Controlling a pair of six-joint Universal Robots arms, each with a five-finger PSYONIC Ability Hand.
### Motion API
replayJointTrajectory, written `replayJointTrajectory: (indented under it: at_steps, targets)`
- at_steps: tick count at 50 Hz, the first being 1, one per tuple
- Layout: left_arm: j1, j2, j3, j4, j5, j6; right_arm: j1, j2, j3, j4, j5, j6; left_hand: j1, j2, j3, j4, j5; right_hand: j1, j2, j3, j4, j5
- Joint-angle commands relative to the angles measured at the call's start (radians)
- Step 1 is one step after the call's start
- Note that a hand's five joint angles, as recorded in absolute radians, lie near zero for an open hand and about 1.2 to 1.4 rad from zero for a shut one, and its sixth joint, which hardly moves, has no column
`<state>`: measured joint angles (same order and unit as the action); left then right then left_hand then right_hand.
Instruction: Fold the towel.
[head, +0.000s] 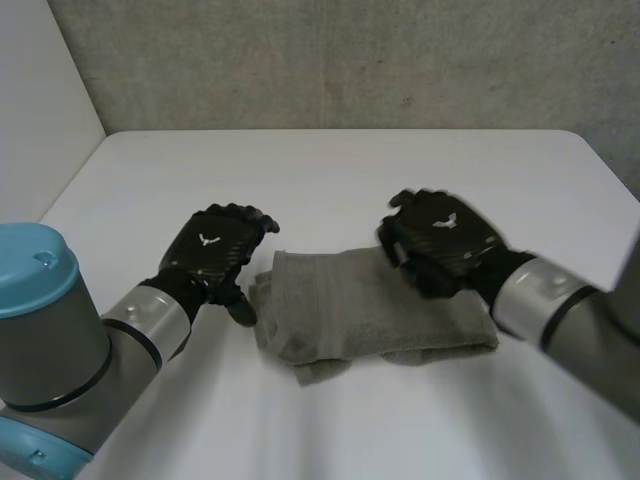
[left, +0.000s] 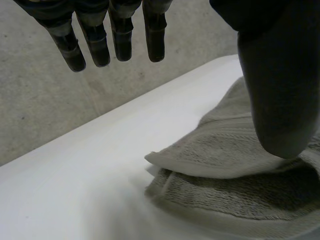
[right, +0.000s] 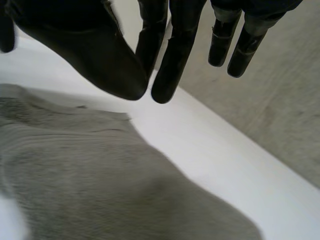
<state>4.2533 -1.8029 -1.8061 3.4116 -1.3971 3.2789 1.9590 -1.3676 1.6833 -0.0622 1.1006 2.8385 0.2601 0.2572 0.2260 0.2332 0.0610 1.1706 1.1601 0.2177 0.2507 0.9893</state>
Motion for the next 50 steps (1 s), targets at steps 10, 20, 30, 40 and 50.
replayJointTrajectory:
  at_steps: [10,20,30,40,50]
  targets:
    - [0.002,0.007,-0.004,0.0,0.009,-0.041,-0.339,-0.039,0.312,-0.139,-0.143,-0.007,-0.064,-0.061,-0.051,-0.059,-0.04,-0.68,-0.67,-0.043,-0.076,-0.674]
    - [-0.001,0.001,-0.004,0.003,0.006,-0.042,-0.413,-0.005,0.388,-0.211,-0.208,-0.056,-0.064,-0.061,-0.051,-0.059,-0.04,-0.642,-0.632,-0.043,-0.076,-0.636]
    - [-0.004,-0.001,-0.006,0.005,0.006,-0.042,-0.416,0.064,0.386,-0.271,-0.154,-0.083,-0.064,-0.061,-0.051,-0.059,-0.04,-0.545,-0.535,-0.043,-0.076,-0.539]
    - [-0.004,-0.003,-0.006,0.005,0.006,-0.042,-0.417,0.11,0.371,-0.284,-0.145,-0.083,-0.064,-0.061,-0.051,-0.059,-0.04,-0.376,-0.365,-0.043,-0.076,-0.369]
    - [-0.004,-0.003,-0.007,0.005,0.006,-0.042,-0.407,0.127,0.363,-0.283,-0.146,-0.08,-0.064,-0.061,-0.051,-0.059,-0.04,0.226,0.236,-0.043,-0.076,0.232]
